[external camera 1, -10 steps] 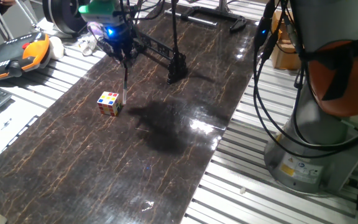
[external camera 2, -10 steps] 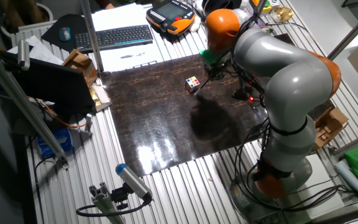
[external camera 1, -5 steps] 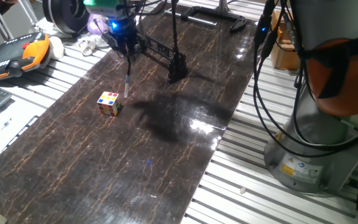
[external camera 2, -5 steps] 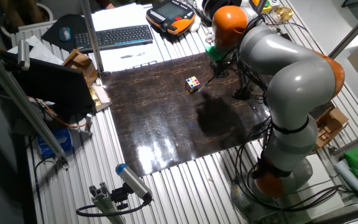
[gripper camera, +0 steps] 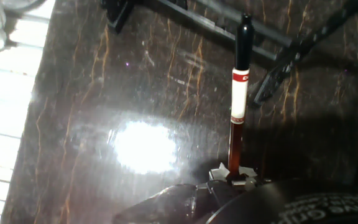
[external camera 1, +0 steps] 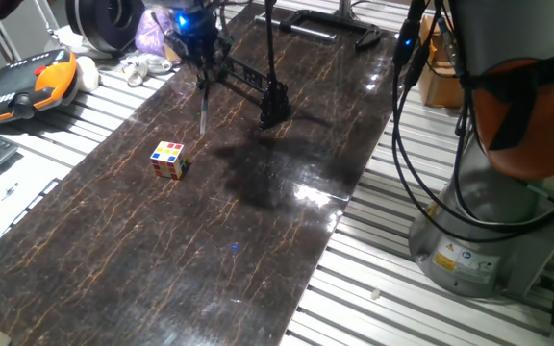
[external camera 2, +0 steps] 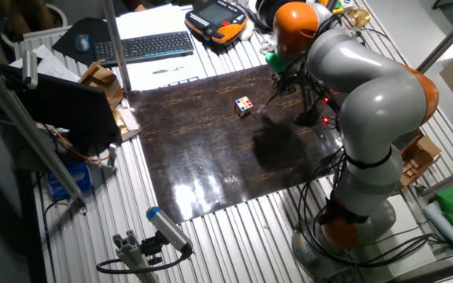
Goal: Place the brush on the pen rack
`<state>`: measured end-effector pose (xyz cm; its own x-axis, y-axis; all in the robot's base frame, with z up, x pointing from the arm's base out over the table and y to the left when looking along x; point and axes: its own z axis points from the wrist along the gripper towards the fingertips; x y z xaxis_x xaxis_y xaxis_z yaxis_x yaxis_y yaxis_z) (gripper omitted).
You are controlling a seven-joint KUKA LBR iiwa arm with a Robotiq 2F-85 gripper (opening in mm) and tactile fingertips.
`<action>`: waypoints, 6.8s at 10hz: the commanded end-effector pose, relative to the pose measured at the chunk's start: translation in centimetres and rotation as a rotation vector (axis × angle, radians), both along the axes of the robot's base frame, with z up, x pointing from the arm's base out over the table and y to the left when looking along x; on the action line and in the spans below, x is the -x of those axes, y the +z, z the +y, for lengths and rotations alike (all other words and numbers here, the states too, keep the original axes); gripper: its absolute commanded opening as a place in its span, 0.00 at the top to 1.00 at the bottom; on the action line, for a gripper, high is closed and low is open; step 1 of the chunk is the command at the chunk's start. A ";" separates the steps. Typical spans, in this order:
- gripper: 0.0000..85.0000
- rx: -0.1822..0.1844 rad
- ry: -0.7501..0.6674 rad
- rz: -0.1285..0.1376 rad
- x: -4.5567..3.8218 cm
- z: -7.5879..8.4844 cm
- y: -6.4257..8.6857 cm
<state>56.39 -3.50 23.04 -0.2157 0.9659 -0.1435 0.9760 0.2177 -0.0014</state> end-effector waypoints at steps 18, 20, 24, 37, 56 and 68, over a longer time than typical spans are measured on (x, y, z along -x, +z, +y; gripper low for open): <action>0.99 0.102 -0.052 -0.026 -0.32 -0.2 0.2; 0.99 0.094 -0.108 -0.013 -0.73 -0.4 0.5; 0.99 0.074 -0.160 0.000 -2.42 -1.6 1.5; 0.99 0.070 -0.128 0.022 -5.30 -4.6 3.0; 0.99 0.022 -0.129 0.027 -5.65 -6.3 2.3; 0.67 0.040 -0.124 -0.010 -5.67 -6.8 2.0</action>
